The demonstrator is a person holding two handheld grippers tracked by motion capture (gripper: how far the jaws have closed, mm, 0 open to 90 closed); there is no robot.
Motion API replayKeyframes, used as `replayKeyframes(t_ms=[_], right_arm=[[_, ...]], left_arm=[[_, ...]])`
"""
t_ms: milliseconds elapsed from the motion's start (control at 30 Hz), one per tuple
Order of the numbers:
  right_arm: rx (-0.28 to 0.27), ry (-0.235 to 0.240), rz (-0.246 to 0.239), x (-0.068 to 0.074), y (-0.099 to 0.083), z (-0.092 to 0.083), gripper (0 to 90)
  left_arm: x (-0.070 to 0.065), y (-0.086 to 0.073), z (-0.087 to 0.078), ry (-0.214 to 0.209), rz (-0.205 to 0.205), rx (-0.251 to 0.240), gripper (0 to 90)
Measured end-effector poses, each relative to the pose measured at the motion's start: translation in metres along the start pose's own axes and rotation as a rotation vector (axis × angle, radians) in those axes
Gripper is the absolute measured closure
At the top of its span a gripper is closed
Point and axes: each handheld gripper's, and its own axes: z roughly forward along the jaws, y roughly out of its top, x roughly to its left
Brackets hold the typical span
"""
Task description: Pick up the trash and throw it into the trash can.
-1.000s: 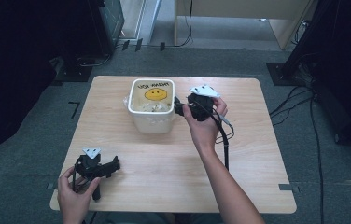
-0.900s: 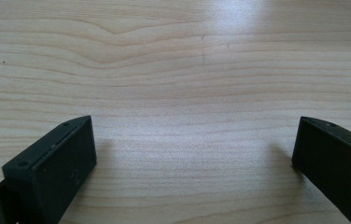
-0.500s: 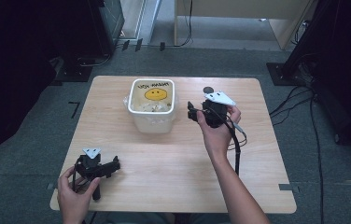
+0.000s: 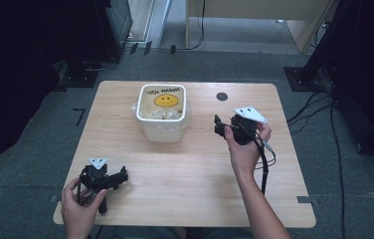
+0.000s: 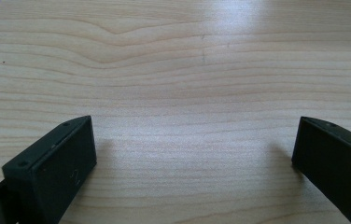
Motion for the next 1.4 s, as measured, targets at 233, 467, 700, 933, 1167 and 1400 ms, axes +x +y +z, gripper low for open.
replayKeyframes(t_ms=[233, 467, 700, 933, 1167, 1400], right_arm=[[0.005, -0.026, 0.019, -0.016, -0.013, -0.007, 16.7], [0.009, -0.047, 0.023, -0.029, -0.026, -0.014, 16.7], [0.019, -0.072, 0.036, -0.043, -0.038, -0.021, 16.7], [0.039, -0.1, 0.045, -0.058, -0.054, -0.027, 16.8], [0.058, -0.122, 0.051, -0.071, -0.068, -0.032, 16.8], [0.081, -0.139, 0.056, -0.081, -0.084, -0.037, 16.9]], left_arm=[[0.0, 0.0, 0.0, 0.0, -0.001, 0.0, 0.0], [0.0, 0.0, 0.0, 0.0, 0.001, 0.002, 0.0], [0.0, 0.0, 0.0, 0.0, 0.001, 0.001, 0.0], [0.0, 0.0, 0.0, 0.0, 0.001, 0.001, 0.0], [0.0, 0.0, 0.0, 0.0, 0.001, 0.001, 0.0], [0.0, 0.0, 0.0, 0.0, 0.001, 0.001, 0.0]])
